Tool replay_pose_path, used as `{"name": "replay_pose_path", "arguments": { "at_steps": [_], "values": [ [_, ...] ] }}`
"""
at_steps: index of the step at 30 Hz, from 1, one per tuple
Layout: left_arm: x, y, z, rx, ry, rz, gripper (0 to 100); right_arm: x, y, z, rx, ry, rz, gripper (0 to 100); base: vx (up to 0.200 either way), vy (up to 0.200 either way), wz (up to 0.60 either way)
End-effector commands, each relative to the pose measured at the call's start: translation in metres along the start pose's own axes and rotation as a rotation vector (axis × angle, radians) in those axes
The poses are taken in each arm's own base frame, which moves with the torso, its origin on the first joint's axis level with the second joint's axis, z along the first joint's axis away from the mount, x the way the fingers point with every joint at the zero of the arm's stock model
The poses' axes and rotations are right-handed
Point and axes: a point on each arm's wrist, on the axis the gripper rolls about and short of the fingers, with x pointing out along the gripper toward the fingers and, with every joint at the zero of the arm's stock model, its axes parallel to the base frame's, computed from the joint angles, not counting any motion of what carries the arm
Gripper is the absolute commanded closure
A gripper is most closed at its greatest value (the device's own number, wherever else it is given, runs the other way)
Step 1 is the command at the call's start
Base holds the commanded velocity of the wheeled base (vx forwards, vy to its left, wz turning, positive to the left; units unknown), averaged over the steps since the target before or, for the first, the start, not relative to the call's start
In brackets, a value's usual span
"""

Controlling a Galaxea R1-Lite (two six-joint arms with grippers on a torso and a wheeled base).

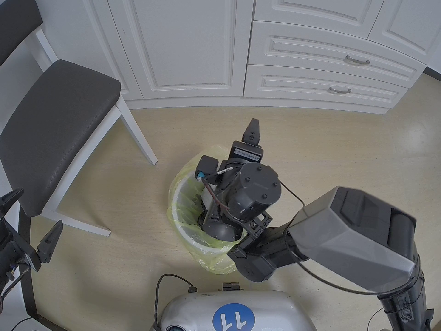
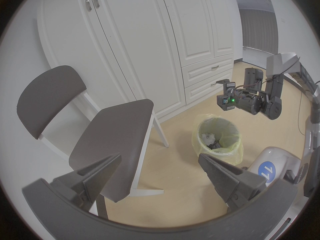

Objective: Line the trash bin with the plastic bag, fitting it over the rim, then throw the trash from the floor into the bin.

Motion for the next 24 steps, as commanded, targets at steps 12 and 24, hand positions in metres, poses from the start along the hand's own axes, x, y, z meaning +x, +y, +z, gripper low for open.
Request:
{"name": "replay_pose_path", "arguments": {
  "at_steps": [12,24],
  "values": [
    [-0.009,0.002,0.004,-0.001,-0.049,0.019,0,0.022,-0.065,-0.081,0.373,0.112,-0.025,0,0.0,0.0,0.0],
    [-0.01,0.001,0.006,-0.008,-0.061,0.005,0,0.011,-0.144,-0.124,0.522,0.128,-0.095,0,0.0,0.0,0.0]
  ]
}}
